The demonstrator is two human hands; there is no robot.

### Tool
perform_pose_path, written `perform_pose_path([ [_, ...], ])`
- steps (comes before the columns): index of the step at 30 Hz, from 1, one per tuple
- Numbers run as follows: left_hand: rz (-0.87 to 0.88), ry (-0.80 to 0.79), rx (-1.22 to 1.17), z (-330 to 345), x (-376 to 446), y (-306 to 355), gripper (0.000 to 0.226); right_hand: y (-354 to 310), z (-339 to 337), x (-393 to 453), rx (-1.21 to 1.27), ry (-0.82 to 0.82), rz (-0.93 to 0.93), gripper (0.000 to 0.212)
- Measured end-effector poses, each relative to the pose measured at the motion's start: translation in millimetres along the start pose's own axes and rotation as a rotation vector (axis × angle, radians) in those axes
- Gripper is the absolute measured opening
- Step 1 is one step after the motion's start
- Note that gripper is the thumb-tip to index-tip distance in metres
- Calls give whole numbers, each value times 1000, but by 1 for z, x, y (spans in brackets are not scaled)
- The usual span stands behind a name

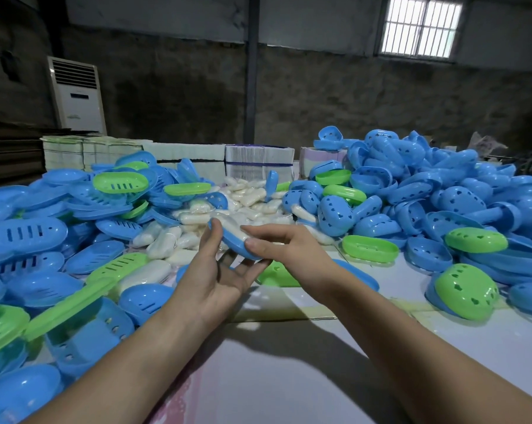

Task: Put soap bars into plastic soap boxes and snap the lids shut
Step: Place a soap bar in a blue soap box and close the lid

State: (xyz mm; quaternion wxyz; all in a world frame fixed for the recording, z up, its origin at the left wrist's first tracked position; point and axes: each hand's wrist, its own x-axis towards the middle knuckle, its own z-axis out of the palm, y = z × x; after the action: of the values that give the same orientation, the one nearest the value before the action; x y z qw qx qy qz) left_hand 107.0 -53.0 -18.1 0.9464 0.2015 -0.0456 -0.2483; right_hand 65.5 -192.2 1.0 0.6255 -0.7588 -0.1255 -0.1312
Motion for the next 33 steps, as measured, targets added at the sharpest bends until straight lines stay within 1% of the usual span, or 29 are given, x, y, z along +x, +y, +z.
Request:
perform_pose_path([
  [4, 7, -2, 8, 2, -1, 0, 73, -2, -3, 2, -2, -56, 29, 20],
  [8, 15, 10, 35, 2, -2, 1, 65, -1, -2, 6, -53, 4, -8, 14],
  [11, 12, 0, 38, 3, -2, 2, 72, -4, -4, 11, -64, -30, 11, 13],
  [12, 16, -13, 49, 4, -3, 3, 73, -5, -8, 15, -83, -16, 13, 14],
  [13, 18, -26, 61, 5, -3, 3, 73, -5, -14, 21, -112, 35, 4, 13],
  [14, 12, -37, 71, 6, -3, 3, 73, -2, -22, 30, -159, 129, -10, 12],
  [15, 0, -44, 77, 6, -4, 3, 73, 4, -33, 41, -281, 258, -12, 14],
  [16, -13, -41, 79, 7, -4, 3, 74, 11, -45, 52, -510, 382, 11, 23],
  [17, -23, -32, 79, 8, -4, 4, 75, 21, -58, 61, -801, 449, 84, 36],
  [18, -26, -24, 73, 9, -4, 4, 76, 30, -70, 68, -1042, 458, 186, 47],
  [19, -24, -21, 63, 9, -4, 5, 76, 38, -82, 75, -1182, 446, 288, 55],
  [20, -24, -23, 53, 9, -4, 6, 76, 45, -92, 80, -1240, 429, 378, 57],
  [22, -26, -28, 45, 11, -3, 7, 78, 58, -109, 88, -1284, 400, 494, 57],
  [24, -23, -28, 48, 10, -2, 7, 79, 67, -117, 95, -1339, 399, 542, 53],
  [26, -19, -21, 54, 9, -2, 7, 78, 73, -120, 98, -1358, 480, 492, 47],
  [28, -19, -19, 59, 8, -1, 7, 77, 76, -124, 99, -1305, 612, 439, 42],
  [29, -18, -19, 62, 8, -1, 8, 77, 78, -126, 99, -1283, 652, 441, 43],
  [33, -23, -22, 69, 6, 1, 9, 77, 84, -132, 97, -1268, 649, 502, 42],
])
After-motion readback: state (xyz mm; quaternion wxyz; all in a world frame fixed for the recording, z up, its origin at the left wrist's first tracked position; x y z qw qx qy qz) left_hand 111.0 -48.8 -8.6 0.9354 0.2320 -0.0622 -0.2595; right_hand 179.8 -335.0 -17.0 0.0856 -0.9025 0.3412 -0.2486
